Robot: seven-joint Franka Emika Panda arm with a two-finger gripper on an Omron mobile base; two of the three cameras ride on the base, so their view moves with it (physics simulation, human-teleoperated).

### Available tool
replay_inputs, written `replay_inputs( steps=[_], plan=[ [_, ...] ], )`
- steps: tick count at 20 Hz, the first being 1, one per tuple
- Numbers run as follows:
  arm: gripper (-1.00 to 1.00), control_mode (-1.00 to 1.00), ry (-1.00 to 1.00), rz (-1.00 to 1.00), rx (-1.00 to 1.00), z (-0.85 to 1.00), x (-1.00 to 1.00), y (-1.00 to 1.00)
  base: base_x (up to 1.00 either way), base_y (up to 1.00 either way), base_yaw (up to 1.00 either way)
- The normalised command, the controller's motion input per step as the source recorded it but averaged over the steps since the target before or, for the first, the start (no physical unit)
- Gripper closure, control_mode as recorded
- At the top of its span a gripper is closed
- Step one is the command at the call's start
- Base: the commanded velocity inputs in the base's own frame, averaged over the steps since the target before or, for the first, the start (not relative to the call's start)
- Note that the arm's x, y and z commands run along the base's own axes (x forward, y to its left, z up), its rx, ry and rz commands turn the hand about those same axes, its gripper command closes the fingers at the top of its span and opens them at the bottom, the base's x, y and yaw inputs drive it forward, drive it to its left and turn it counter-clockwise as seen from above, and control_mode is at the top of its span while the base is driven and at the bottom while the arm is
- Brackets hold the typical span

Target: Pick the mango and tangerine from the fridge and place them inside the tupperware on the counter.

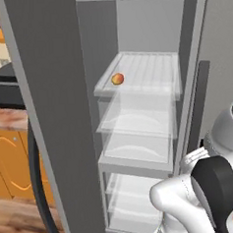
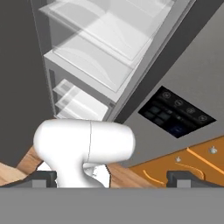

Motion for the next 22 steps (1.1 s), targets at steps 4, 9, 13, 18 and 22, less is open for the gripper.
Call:
replay_inputs(
  steps=[4, 9, 13, 18, 22],
  plan=[
    [-1.0, 1.0, 0.0, 0.0, 0.0, 0.0, 0.0, 0.0, 0.47, 0.09, 0.0],
    [-1.0, 1.0, 0.0, 0.0, 0.0, 0.0, 0.0, 0.0, 0.33, 0.26, 0.0],
    [-1.0, 1.0, 0.0, 0.0, 0.0, 0.0, 0.0, 0.0, 0.35, 0.36, 0.0],
    [-1.0, 1.0, 0.0, 0.0, 0.0, 0.0, 0.0, 0.0, 0.37, 0.47, -0.1],
    [-1.0, 1.0, 0.0, 0.0, 0.0, 0.0, 0.0, 0.0, 0.36, 0.48, -0.18]
  ],
)
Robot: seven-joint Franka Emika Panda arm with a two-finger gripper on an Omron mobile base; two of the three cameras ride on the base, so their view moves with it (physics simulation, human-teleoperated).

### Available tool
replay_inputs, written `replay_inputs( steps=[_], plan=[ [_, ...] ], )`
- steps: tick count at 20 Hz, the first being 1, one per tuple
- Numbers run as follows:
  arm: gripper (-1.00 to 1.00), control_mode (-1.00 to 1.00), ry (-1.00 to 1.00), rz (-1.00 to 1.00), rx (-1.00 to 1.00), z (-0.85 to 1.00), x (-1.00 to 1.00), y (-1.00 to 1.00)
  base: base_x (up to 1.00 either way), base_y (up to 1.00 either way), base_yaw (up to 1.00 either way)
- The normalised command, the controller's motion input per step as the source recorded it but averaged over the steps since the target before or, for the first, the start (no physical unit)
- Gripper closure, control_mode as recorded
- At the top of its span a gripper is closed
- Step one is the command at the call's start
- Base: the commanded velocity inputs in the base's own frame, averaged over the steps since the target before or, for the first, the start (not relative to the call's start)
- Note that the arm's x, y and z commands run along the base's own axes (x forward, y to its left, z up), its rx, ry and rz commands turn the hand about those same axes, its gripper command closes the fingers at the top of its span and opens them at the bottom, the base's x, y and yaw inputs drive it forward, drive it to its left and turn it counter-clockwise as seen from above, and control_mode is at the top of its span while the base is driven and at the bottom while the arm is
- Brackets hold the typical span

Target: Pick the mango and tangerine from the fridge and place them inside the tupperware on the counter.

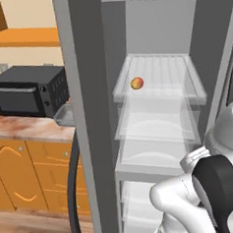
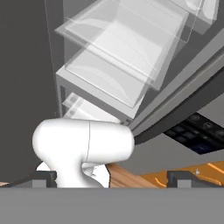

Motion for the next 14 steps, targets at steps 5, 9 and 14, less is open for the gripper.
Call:
replay_inputs(
  steps=[5, 9, 14],
  plan=[
    [-1.0, 1.0, 0.0, 0.0, 0.0, 0.0, 0.0, 0.0, 0.14, 0.02, -0.01],
    [-1.0, 1.0, 0.0, 0.0, 0.0, 0.0, 0.0, 0.0, 0.25, -0.03, 0.0],
    [-1.0, 1.0, 0.0, 0.0, 0.0, 0.0, 0.0, 0.0, 0.33, -0.12, 0.0]
  ],
)
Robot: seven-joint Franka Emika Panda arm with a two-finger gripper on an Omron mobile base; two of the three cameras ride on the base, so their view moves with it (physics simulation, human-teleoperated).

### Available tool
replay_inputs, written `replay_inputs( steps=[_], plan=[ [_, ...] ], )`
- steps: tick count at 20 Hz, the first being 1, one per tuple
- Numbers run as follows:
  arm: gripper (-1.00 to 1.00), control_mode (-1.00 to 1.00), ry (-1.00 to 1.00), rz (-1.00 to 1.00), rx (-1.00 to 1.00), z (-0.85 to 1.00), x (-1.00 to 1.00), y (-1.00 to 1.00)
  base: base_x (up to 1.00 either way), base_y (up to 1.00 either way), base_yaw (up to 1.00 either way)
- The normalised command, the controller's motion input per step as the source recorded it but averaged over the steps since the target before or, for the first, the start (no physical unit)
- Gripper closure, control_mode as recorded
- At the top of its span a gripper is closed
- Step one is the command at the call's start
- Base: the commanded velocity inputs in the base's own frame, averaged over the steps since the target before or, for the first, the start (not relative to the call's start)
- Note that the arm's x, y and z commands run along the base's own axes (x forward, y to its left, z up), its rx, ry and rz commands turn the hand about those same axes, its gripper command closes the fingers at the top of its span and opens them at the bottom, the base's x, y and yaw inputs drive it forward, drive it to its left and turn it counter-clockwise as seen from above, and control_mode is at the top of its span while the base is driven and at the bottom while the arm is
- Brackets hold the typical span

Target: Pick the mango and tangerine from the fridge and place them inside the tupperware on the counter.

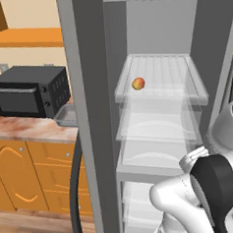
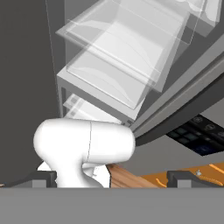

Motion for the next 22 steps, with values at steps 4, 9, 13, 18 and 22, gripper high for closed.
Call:
replay_inputs(
  steps=[4, 9, 13, 18, 22],
  plan=[
    [-1.0, -1.0, 0.0, 0.0, 0.11, 0.13, 0.17, -0.1, 0.09, -0.03, 0.0],
    [-1.0, -1.0, -0.04, 0.15, 0.06, 0.51, 0.11, -0.1, 0.0, 0.0, 0.0],
    [-1.0, -1.0, 0.0, 0.12, 0.01, 0.64, 0.24, -0.01, 0.0, 0.0, 0.0],
    [-1.0, -1.0, 0.0, 0.04, 0.01, 0.51, 0.48, 0.0, 0.0, 0.0, 0.0],
    [-1.0, -1.0, 0.0, 0.0, 0.09, 0.21, 0.67, 0.0, 0.0, 0.0, 0.0]
  ],
)
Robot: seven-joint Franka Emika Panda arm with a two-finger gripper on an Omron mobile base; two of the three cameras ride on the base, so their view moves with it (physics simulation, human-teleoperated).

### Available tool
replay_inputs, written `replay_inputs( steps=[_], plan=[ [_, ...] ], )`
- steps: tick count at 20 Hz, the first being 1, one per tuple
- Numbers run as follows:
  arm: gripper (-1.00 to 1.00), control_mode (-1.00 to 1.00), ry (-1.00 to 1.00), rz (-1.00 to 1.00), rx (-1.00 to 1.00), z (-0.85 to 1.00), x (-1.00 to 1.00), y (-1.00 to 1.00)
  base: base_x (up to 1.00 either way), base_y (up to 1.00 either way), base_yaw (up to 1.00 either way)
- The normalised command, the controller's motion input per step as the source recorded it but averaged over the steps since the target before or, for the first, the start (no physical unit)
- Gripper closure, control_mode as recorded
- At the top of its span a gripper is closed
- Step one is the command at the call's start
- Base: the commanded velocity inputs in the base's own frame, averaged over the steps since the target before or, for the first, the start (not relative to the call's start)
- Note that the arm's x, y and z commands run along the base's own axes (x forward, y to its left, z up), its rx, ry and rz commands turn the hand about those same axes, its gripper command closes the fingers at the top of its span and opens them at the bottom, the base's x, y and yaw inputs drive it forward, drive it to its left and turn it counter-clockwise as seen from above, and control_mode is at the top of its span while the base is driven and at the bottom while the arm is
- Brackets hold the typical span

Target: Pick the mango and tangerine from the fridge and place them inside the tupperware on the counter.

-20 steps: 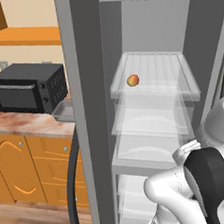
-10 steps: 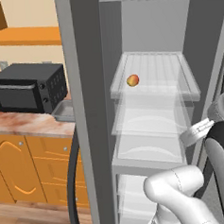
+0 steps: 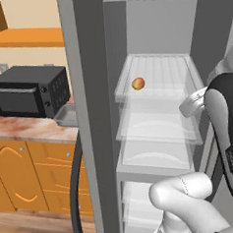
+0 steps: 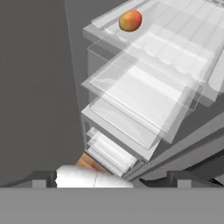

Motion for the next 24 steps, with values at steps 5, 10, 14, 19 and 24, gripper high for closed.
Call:
replay_inputs(
  steps=[5, 10, 14, 19, 24],
  plan=[
    [-1.0, -1.0, 0.0, 0.0, 0.01, 0.02, 0.7, 0.0, 0.0, 0.0, 0.0],
    [-1.0, -1.0, 0.0, -0.02, 0.0, 0.0, 0.6, 0.08, 0.0, 0.0, 0.0],
    [-1.0, -1.0, 0.0, -0.02, 0.0, 0.0, 0.55, 0.08, 0.0, 0.0, 0.0],
    [-1.0, -1.0, -0.02, -0.04, 0.01, 0.0, 0.45, 0.11, 0.0, 0.0, 0.0],
    [-1.0, -1.0, 0.0, -0.08, 0.02, 0.0, 0.33, 0.03, 0.0, 0.0, 0.0]
  ],
)
